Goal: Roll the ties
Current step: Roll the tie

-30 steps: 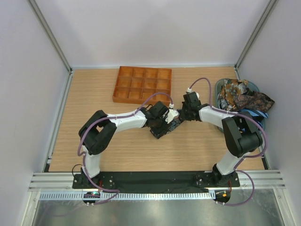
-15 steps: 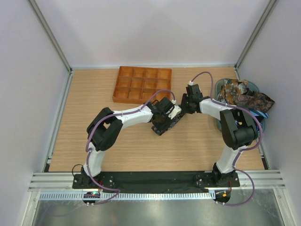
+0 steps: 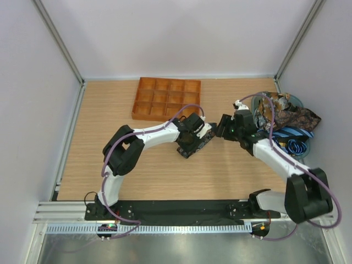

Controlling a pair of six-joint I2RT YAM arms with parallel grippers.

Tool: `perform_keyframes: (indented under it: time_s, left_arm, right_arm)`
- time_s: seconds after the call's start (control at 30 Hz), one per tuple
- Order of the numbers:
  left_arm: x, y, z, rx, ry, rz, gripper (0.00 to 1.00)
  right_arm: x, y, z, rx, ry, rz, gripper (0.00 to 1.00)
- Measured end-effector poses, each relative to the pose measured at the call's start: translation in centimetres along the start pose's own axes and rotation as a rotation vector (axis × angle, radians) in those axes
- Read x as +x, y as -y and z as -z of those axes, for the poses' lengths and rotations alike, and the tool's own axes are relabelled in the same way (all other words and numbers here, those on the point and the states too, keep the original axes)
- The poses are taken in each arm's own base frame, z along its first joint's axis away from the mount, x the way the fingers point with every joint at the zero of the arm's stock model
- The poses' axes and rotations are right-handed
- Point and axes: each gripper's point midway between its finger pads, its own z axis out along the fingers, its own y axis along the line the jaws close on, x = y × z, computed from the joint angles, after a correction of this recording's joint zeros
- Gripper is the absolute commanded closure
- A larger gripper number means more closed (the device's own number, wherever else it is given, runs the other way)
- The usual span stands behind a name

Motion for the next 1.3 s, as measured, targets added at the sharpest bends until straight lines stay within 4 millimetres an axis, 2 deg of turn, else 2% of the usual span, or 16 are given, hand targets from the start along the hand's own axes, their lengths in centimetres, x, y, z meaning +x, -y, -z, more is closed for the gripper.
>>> perform_keyframes:
  time_s: [0.17, 0.3, 0.47, 0.57, 0.7, 0.97, 1.13, 1.3]
  left_arm:
    - [0.0, 0.0, 0.0, 0.000, -0.026, 0.002, 0.74]
    - [0.1, 0.0, 0.0, 0.001, -0.056, 0.004, 0.73]
    - [0.3, 0.0, 0.1, 0.002, -0.105, 0.007, 0.73]
    - [0.8, 0.0, 0.3, 0.003, -0.137, 0.009, 0.73]
    - [1.4, -0.1, 0.5, 0.003, -0.174, 0.013, 0.73]
    - [1.9, -0.1, 0.7, 0.005, -0.210, 0.016, 0.73]
    - [2.1, 0.0, 0.8, 0.011, -0.224, 0.016, 0.73]
    - [2.4, 0.0, 0.9, 0.021, -0.246, 0.019, 0.73]
  right_arm:
    - [4.0, -1.9, 3.6, -0.137, 0.006, 0.076, 0.44]
    - [7.9, -5.6, 5.5, -0.274, -0.002, 0.219, 0.40]
    - [11.5, -9.2, 7.3, -0.397, 0.003, 0.411, 0.38]
    - [13.5, -10.8, 7.6, -0.417, 0.004, 0.539, 0.37]
    - [15.5, -12.5, 7.1, -0.367, -0.015, 0.710, 0.36]
    - [16.5, -17.5, 6.2, -0.217, 0.049, 1.029, 0.30]
    - [15.9, -18.6, 3.9, -0.046, 0.057, 1.182, 0.26]
    - [16.4, -17.8, 0.7, 0.173, 0.024, 1.357, 0.21]
